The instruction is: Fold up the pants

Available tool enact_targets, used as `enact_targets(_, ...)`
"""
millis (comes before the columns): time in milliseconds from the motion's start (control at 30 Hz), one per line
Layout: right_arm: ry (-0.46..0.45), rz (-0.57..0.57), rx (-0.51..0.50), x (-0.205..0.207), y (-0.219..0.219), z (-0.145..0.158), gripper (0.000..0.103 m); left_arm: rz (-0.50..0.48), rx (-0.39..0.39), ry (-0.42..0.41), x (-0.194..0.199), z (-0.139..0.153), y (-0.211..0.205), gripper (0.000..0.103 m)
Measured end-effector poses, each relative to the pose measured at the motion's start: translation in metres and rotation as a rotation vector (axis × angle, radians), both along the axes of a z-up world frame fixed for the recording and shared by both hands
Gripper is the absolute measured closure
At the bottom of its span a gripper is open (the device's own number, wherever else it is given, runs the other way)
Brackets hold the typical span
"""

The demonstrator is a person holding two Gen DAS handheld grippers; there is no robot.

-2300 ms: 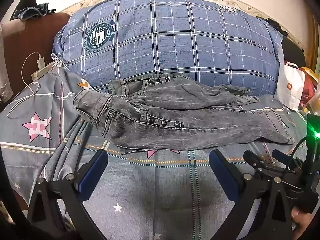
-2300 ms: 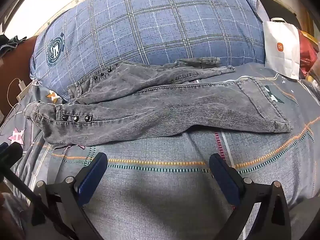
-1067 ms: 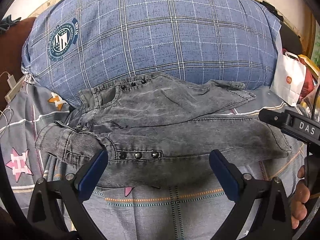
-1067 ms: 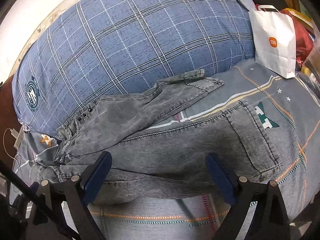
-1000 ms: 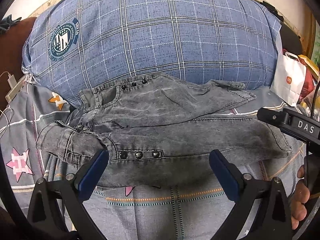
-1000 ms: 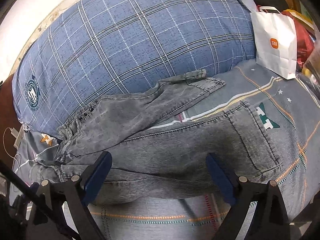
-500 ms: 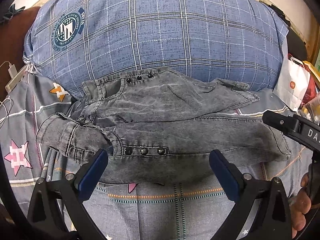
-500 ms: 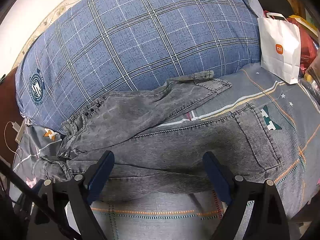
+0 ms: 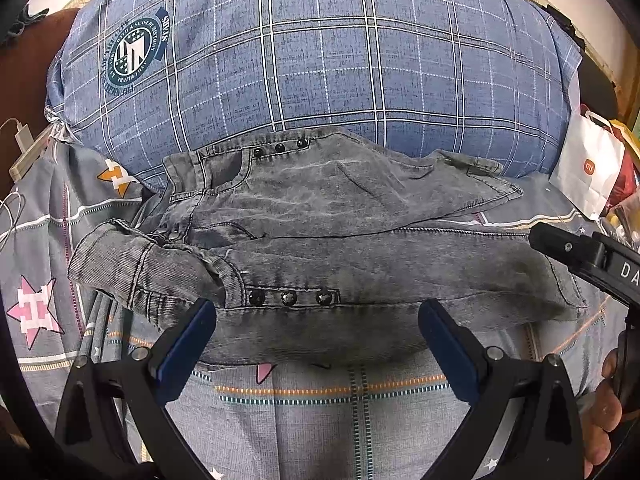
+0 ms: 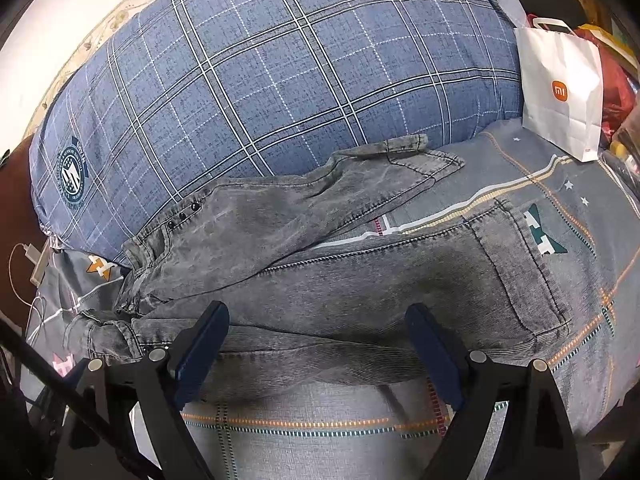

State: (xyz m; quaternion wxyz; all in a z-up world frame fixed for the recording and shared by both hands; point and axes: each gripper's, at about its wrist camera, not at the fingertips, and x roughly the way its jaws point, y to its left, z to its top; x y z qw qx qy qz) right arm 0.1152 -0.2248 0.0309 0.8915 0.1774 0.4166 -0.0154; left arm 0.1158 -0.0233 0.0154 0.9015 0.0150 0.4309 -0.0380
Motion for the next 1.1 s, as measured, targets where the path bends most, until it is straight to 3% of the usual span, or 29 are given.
enact_targets(1100, -0.002, 0.009, 0.008, 0.0066, -0.0038, -0.0016, 0.01, 0.002, 0.02, 0.021, 0.0048, -0.0088, -0.0013, 0.002)
